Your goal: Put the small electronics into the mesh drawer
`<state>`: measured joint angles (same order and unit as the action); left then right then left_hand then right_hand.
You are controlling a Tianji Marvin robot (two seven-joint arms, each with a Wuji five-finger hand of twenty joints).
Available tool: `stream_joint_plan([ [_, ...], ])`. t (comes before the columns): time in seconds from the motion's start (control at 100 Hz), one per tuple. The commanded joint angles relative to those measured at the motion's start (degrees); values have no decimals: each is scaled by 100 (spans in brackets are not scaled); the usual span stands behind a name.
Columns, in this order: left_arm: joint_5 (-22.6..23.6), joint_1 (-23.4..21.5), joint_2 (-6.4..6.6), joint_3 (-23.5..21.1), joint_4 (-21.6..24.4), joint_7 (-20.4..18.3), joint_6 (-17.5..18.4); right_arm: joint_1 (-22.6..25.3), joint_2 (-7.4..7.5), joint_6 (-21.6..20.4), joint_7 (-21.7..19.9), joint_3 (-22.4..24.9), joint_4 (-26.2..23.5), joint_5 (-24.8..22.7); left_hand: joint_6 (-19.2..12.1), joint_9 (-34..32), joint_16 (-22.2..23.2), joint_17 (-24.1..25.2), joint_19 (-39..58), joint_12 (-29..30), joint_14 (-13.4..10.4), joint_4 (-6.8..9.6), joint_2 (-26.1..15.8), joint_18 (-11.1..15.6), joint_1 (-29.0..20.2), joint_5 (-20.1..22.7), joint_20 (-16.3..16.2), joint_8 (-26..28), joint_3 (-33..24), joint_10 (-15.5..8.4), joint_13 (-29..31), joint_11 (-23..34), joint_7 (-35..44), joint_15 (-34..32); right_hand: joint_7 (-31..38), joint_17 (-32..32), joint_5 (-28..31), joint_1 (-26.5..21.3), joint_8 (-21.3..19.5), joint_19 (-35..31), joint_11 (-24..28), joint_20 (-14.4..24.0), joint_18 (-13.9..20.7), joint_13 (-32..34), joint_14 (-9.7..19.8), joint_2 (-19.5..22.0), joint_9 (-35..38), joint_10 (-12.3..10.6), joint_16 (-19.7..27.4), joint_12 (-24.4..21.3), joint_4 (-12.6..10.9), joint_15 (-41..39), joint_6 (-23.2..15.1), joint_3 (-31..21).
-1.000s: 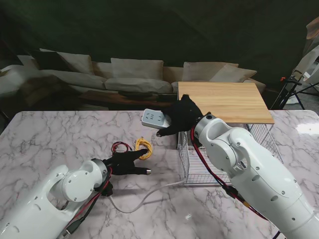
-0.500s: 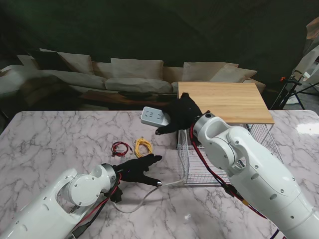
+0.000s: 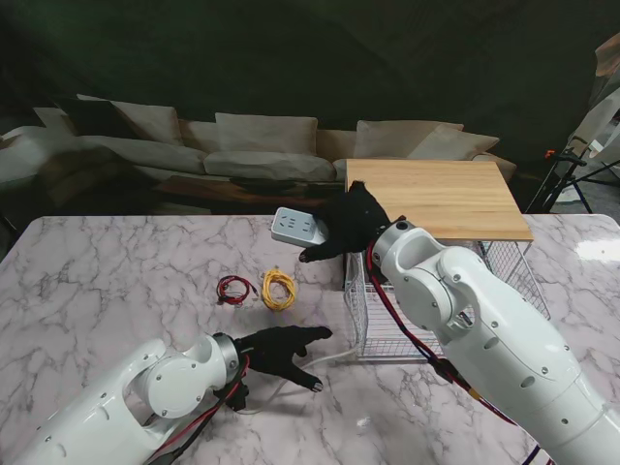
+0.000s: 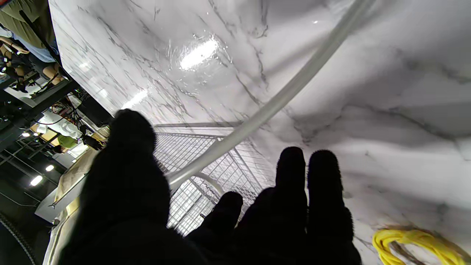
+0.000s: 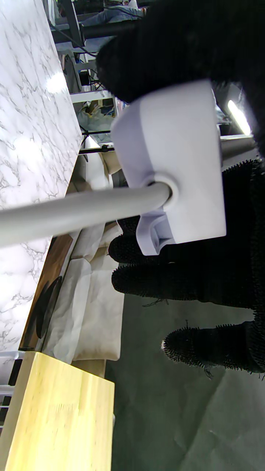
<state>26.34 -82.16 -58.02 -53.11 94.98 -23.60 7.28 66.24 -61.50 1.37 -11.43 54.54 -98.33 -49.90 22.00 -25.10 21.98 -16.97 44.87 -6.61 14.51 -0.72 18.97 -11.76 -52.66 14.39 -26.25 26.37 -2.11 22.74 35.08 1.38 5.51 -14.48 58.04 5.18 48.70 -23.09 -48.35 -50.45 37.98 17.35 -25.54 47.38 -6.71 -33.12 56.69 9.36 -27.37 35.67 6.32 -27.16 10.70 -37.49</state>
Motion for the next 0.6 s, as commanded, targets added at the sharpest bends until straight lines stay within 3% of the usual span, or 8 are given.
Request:
stream_joint_plan([
  [0.0, -2, 47, -48, 43, -91, -73, -71, -20, -20, 38, 2, -5, -7, 5, -67, -398, 9, -214, 329, -201, -226, 66, -108, 187, -395, 237, 89, 185, -171, -207, 324, 295, 102, -179, 804, -151, 719, -858, -142, 116, -20, -14, -64, -50, 187, 820, -20, -558, 18, 77, -521, 81, -967, -2748],
  [0.1, 21, 92, -73, 123, -163, 26, -130, -17, -15, 20, -12, 0, -24, -18, -313, -1035, 136, -563, 708, -532, -482, 168, -468, 349, -1192, 558, 13, 555, -253, -718, 874, 982, 360, -365, 802, -150, 721, -861, -141, 117, -18, -17, -69, -46, 182, 821, -14, -561, 18, 76, -517, 78, -961, -2746],
  [0.2, 107, 64, -101, 131, -181, 155, -231, -12, -12, -1, -17, 15, -34, -36, -780, -1762, 319, -966, 1117, -750, -738, 189, -894, 494, -1889, 1084, -112, 988, -331, -1223, 1532, 1510, 865, -649, 800, -153, 723, -862, -142, 118, -19, -21, -70, -43, 180, 837, -17, -559, 19, 74, -513, 79, -960, -2736],
  [0.26, 229, 14, -113, 88, -167, 247, -254, -5, -13, 0, -5, 35, -38, -37, -1078, -2403, 412, -1191, 1323, -1173, -828, 124, -687, 550, -2124, 1378, -132, 1891, -974, -1409, 1919, 1541, 1525, -837, 799, -151, 723, -863, -143, 117, -17, -23, -69, -40, 184, 836, -13, -561, 19, 74, -515, 79, -960, -2733],
  [0.35, 405, -167, -112, -120, -59, 315, -259, 13, -16, 18, 15, 71, -48, -38, -1292, -2802, 502, -1375, 1564, -1291, -837, -145, -664, 550, -2130, 1725, -180, 1937, -1484, -1416, 2200, 1647, 2169, -1042, 798, -154, 723, -865, -144, 117, -11, -26, -66, -35, 177, 834, -11, -556, 18, 78, -516, 75, -960, -2731],
  [0.42, 531, -370, -89, -385, 93, 272, -206, 30, -14, 20, 22, 100, -54, -50, -1322, -2876, 600, -1441, 1715, -1312, -746, -200, -840, 470, -2130, 2028, -236, 1650, -1479, -1247, 2299, 1871, 2396, -1211, 795, -147, 723, -872, -142, 113, -2, -27, -60, -25, 179, 818, 1, -562, 15, 81, -520, 68, -952, -2738],
  [0.59, 899, -992, -36, -1239, 579, 240, 391, 10, -5, -37, 31, 121, 24, -127, -1434, -3049, 718, -1566, 1959, -1382, -669, -243, -1001, 418, -2130, 2263, -331, 1549, -1620, -1212, 2462, 2123, 2857, -1455, 815, 20, 818, -842, -134, -4, 82, 15, -39, 152, 167, 738, 143, -565, -33, 108, -544, -53, -913, -2843],
])
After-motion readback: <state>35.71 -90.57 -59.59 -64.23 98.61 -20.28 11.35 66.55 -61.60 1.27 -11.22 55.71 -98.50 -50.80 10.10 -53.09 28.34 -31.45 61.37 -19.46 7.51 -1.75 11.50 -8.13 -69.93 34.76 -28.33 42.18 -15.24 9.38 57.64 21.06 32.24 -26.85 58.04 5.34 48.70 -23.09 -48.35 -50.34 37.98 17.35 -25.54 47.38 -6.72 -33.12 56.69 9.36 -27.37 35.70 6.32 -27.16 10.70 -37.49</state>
